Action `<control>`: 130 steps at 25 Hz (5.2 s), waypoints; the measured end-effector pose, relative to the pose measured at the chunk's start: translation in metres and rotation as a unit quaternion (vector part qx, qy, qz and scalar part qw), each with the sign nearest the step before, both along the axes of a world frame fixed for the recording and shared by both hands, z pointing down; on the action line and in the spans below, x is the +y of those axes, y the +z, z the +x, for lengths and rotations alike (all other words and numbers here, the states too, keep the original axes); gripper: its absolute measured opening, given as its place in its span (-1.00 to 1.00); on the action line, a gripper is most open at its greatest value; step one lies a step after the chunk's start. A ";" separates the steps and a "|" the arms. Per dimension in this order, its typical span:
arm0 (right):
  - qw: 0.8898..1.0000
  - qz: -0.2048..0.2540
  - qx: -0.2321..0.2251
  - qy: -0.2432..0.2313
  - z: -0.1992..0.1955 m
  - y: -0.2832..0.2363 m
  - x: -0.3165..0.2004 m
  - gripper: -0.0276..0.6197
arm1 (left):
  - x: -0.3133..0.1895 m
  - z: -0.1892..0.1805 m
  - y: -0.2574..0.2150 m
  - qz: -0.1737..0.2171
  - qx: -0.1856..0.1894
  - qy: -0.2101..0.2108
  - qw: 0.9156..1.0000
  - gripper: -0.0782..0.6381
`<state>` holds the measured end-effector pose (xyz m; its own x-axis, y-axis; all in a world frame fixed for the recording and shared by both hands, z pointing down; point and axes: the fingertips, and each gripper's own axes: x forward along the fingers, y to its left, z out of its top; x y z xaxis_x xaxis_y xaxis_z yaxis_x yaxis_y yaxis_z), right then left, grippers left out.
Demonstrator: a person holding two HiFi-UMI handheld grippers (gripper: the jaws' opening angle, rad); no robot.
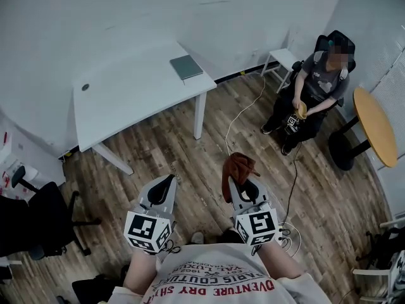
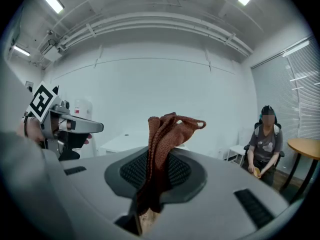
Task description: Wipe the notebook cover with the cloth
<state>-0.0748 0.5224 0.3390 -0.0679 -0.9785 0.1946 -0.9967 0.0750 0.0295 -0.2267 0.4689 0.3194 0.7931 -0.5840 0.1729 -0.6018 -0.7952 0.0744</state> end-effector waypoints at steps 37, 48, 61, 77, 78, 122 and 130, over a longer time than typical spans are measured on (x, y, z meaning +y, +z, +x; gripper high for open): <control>0.995 -0.040 0.008 -0.092 0.269 0.037 -0.410 -0.68 | -0.365 0.215 0.033 -0.029 -0.002 -0.153 0.988 -0.76; 0.996 -0.062 0.027 -0.056 0.268 0.041 -0.593 -0.67 | -0.572 0.225 0.042 -0.035 -0.007 -0.111 0.993 -0.76; 0.986 -0.139 0.028 -0.091 0.217 0.104 -0.724 -0.67 | -0.678 0.209 0.127 -0.109 -0.020 -0.092 0.990 -0.76; 0.955 -0.225 0.017 -0.192 0.168 0.188 -0.811 -0.67 | -0.706 0.236 0.274 -0.248 -0.055 -0.089 0.963 -0.76; 0.953 -0.227 0.018 -0.197 0.164 0.192 -0.817 -0.67 | -0.708 0.239 0.279 -0.261 -0.052 -0.095 0.959 -0.75; 0.899 -0.341 0.028 -0.275 0.148 0.283 -0.904 -0.62 | -0.712 0.240 0.312 -0.371 -0.031 -0.136 0.918 -0.76; 0.907 -0.347 0.032 -0.236 0.188 0.284 -0.902 -0.63 | -0.711 0.240 0.313 -0.362 -0.039 -0.139 0.921 -0.76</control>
<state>0.1133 -0.3801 0.6229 -0.4145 -0.4832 0.7712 -0.8464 0.5160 -0.1317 0.0137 -0.2419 0.6321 0.5984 -0.4716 0.6476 -0.8010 -0.3679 0.4723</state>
